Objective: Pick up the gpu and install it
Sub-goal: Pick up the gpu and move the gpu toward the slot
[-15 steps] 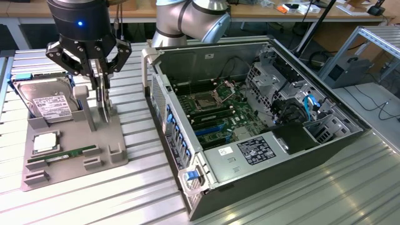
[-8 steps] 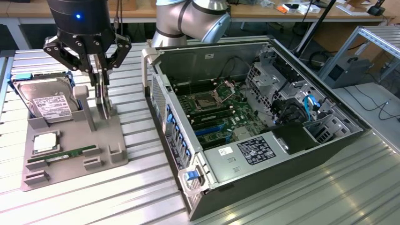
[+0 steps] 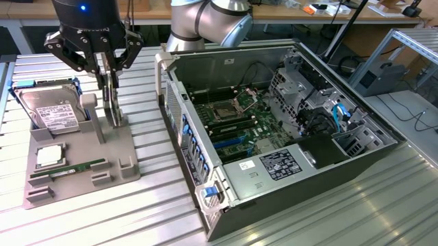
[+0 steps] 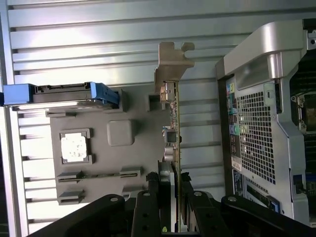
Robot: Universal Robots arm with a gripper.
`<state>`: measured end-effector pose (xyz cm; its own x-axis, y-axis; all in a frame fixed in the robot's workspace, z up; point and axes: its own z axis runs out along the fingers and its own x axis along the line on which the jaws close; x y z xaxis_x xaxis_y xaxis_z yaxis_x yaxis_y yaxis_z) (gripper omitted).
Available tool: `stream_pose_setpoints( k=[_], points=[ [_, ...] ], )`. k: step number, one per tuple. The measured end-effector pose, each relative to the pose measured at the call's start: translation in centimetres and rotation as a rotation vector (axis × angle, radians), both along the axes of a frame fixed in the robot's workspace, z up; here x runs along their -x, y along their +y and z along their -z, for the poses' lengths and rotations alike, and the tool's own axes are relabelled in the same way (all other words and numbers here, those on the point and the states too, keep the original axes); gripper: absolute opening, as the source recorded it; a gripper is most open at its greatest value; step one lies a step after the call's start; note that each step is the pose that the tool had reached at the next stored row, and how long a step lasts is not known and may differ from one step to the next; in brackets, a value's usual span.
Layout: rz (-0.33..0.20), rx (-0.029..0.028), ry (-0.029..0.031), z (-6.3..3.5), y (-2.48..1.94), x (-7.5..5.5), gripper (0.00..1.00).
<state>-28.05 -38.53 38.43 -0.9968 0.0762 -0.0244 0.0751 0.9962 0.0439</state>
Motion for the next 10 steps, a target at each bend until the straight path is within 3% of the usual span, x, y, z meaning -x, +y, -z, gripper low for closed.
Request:
stream_pose_setpoints(
  k=[10],
  points=[
    [0.000, -0.0002, 0.0001, -1.83, 0.00, 0.0, 0.28]
  ],
)
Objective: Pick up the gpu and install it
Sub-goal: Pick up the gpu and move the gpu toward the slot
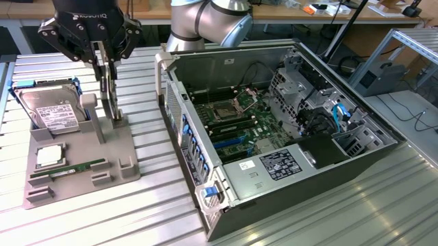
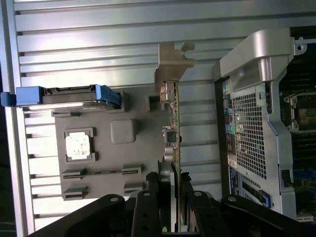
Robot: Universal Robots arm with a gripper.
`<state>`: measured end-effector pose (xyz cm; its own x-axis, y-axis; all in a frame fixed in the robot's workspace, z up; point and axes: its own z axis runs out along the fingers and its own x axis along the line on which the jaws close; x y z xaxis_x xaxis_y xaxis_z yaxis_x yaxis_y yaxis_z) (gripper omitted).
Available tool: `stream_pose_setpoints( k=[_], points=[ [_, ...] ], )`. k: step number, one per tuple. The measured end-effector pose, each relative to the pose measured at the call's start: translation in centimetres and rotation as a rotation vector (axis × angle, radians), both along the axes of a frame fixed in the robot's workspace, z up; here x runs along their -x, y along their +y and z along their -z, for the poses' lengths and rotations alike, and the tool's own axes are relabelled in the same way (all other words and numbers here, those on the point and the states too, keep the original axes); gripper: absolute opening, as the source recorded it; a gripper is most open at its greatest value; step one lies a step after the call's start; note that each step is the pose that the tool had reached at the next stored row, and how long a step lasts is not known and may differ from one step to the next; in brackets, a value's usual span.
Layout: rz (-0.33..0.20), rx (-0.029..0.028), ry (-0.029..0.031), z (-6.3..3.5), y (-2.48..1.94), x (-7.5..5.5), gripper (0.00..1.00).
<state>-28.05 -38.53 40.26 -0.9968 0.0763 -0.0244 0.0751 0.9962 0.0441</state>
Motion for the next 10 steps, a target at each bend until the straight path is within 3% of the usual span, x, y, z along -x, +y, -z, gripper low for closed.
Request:
stream_pose_setpoints(
  k=[10],
  points=[
    [0.000, -0.0001, -0.0001, -1.08, 0.00, 0.00, 0.28]
  ],
)
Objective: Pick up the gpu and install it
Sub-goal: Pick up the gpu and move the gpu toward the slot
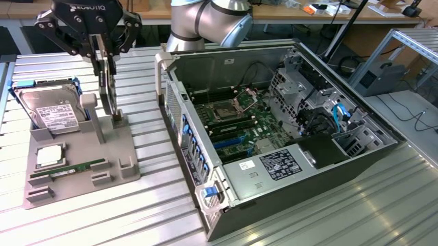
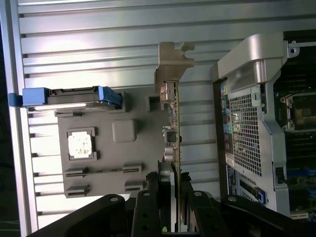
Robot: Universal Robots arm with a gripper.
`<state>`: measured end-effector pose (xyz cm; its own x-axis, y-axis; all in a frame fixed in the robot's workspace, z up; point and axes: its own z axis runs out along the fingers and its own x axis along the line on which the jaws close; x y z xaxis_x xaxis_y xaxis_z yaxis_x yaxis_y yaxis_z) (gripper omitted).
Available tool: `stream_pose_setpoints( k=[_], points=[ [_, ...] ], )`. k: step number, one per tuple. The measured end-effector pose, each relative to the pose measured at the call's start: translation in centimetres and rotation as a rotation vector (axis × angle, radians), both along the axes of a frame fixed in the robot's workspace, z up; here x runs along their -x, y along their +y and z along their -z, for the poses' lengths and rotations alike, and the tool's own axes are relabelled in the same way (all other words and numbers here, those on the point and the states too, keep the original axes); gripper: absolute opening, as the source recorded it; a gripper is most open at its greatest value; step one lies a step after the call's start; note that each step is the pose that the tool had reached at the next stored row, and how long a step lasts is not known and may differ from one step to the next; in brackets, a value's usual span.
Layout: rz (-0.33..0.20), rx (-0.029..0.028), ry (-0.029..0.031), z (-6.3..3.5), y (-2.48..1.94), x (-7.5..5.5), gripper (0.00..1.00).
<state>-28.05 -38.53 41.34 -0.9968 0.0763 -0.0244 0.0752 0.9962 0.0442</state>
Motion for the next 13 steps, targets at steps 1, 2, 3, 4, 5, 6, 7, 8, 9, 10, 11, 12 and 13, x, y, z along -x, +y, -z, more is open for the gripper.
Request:
stream_pose_setpoints(
  k=[1, 2, 3, 4, 5, 6, 7, 8, 9, 10, 11, 12, 13],
  points=[
    [0.000, 0.0000, 0.0000, -0.10, 0.00, 0.0, 0.28],
    [0.000, -0.0001, 0.0000, -0.18, 0.00, 0.0, 0.28],
    [0.000, 0.0000, 0.0000, -0.34, 0.00, 0.0, 0.28],
    [0.000, -0.0001, 0.0000, -0.52, 0.00, 0.0, 0.28],
    [0.000, -0.0001, 0.0000, -0.69, 0.00, 0.0, 0.28],
    [0.000, -0.0001, 0.0000, -0.77, 0.00, 0.0, 0.28],
    [0.000, -0.0001, 0.0000, -0.86, 0.00, 0.0, 0.28],
    [0.000, -0.0001, 0.0000, -1.00, 0.00, 0.0, 0.28],
    [0.000, 0.0000, 0.0001, -1.15, 0.00, 0.0, 0.28],
    [0.000, -0.0001, 0.0000, -1.27, 0.00, 0.0, 0.28],
    [0.000, -0.0001, 0.0000, -1.35, 0.00, 0.0, 0.28],
    [0.000, -0.0001, 0.0000, -1.51, 0.00, 0.0, 0.28],
    [0.000, -0.0001, 0.0000, -1.68, 0.00, 0.0, 0.28]
  ],
)
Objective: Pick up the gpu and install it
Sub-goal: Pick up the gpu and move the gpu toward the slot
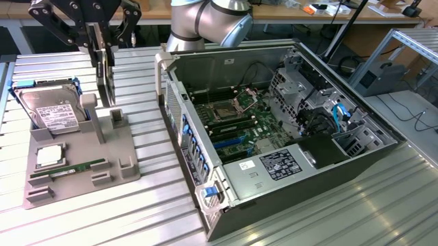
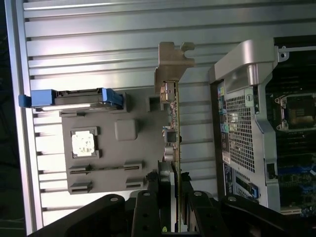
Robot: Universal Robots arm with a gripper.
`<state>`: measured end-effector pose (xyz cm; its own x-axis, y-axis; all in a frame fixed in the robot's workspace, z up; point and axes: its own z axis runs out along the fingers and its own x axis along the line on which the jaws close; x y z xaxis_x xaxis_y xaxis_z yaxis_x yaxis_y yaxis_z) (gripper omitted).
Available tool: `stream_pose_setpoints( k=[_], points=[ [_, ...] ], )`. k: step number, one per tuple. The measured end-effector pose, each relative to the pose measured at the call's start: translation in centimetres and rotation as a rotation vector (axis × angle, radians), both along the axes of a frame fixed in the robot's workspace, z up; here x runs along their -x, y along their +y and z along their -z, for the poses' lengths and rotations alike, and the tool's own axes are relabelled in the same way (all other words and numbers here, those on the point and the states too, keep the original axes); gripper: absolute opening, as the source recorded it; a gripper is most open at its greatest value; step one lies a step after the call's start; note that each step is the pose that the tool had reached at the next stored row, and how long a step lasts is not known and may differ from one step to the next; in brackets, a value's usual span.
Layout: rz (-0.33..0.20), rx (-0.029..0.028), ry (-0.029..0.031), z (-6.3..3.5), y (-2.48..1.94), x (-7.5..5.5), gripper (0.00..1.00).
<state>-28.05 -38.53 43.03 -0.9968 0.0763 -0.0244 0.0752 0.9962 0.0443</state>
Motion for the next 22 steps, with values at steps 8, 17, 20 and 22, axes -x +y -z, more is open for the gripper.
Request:
stream_pose_setpoints(
  k=[8, 17, 20, 22],
  points=[
    [0.000, -0.0001, 0.0000, -0.76, 0.00, 0.0, 0.28],
    [0.000, -0.0002, 0.0000, -2.17, 0.00, 0.0, 0.28],
    [0.000, -0.0002, 0.0000, -2.50, 0.00, 0.0, 0.28],
    [0.000, -0.0002, 0.0000, -2.70, 0.00, 0.0, 0.28]
  ],
)
